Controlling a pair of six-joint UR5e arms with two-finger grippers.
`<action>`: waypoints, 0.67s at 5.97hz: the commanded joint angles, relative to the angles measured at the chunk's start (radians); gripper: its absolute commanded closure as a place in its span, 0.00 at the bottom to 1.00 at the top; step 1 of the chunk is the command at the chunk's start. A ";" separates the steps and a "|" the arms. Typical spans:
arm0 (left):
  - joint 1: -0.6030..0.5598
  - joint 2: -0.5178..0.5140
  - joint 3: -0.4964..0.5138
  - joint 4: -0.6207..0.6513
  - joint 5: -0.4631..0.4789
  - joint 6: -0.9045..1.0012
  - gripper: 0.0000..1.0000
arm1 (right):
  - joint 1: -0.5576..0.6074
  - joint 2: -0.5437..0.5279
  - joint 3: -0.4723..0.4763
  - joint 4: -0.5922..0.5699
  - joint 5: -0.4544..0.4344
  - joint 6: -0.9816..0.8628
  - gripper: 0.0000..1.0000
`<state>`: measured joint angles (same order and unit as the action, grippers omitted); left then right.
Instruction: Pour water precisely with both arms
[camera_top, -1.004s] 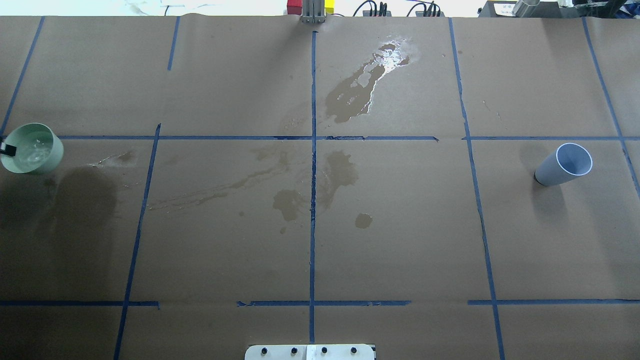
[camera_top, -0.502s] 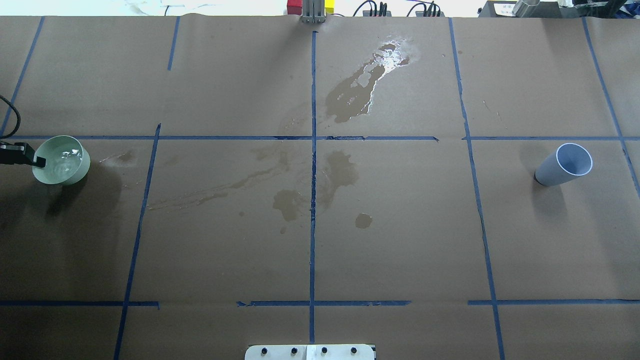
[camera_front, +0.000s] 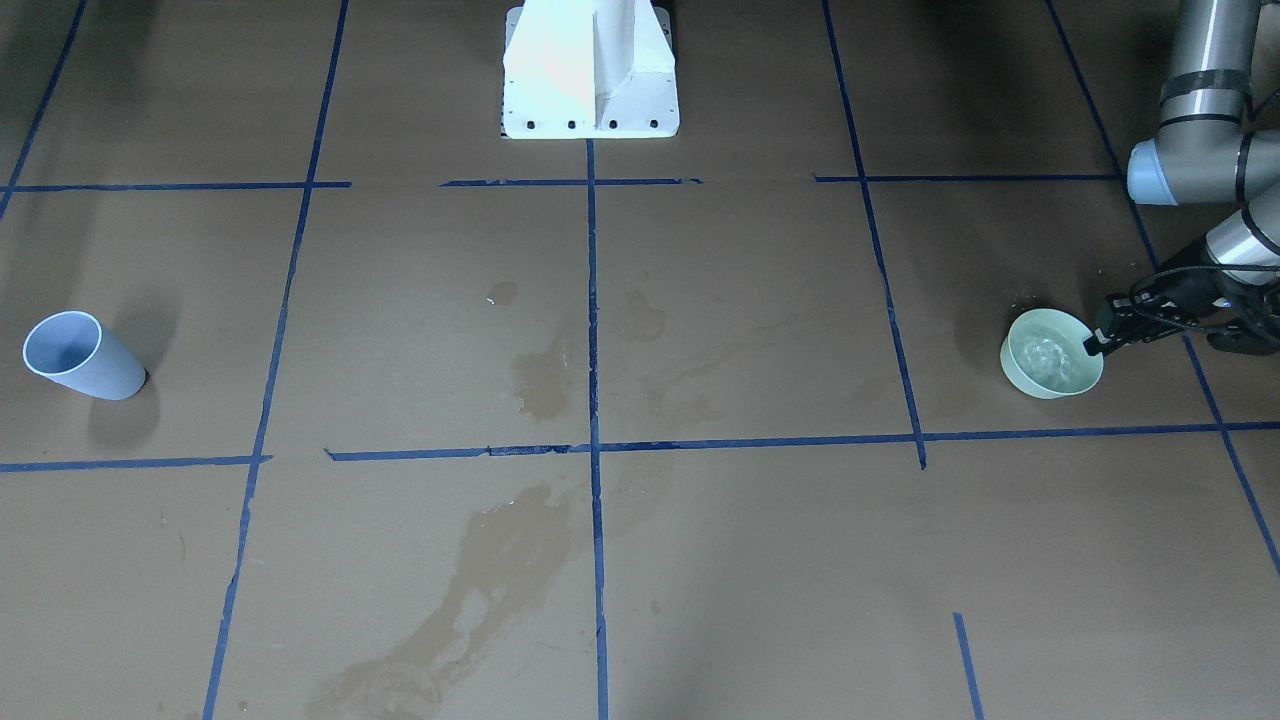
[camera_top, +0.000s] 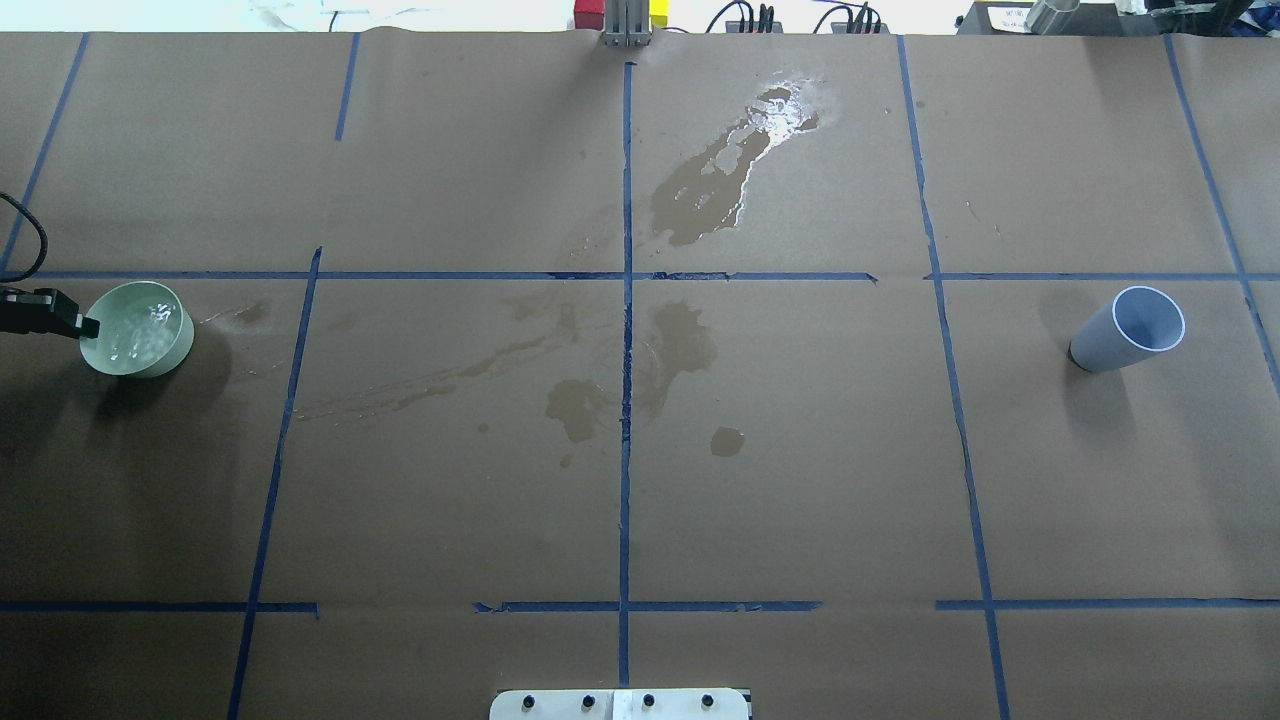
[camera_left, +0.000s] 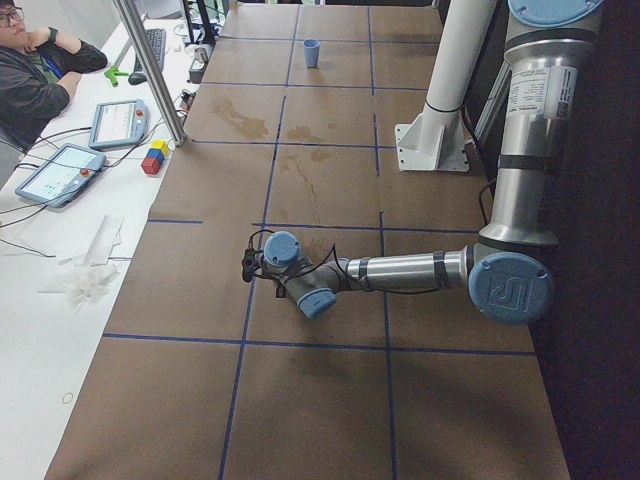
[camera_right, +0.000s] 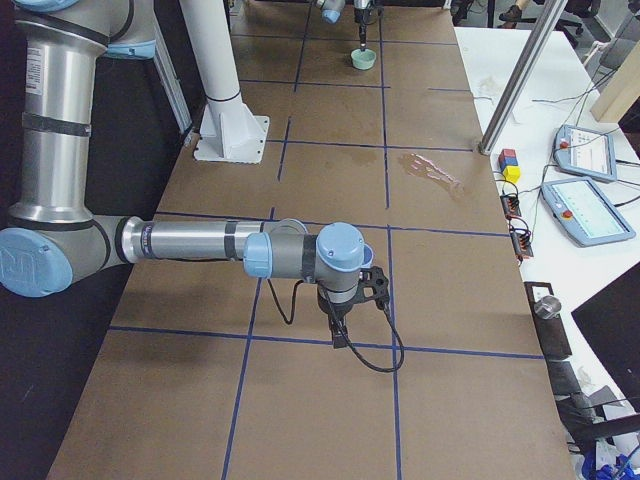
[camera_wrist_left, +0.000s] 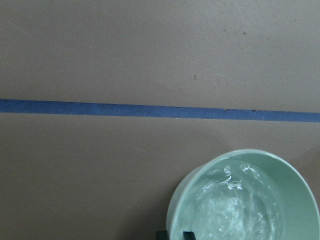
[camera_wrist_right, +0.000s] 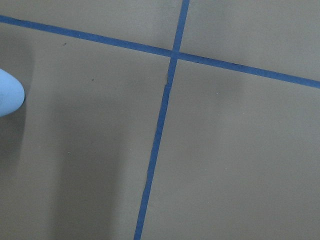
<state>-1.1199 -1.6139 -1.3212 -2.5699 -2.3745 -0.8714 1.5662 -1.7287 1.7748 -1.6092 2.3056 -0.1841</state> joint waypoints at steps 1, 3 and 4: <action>0.000 -0.003 -0.007 0.002 -0.002 0.005 0.00 | 0.000 0.000 0.000 0.000 0.002 0.000 0.00; -0.003 -0.004 -0.012 0.011 -0.018 0.084 0.00 | 0.000 0.000 0.002 0.002 0.000 0.000 0.00; -0.052 -0.004 -0.016 0.113 -0.022 0.250 0.00 | -0.002 0.001 0.002 0.002 0.000 0.000 0.00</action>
<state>-1.1392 -1.6182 -1.3345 -2.5252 -2.3919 -0.7492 1.5655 -1.7285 1.7761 -1.6080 2.3060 -0.1838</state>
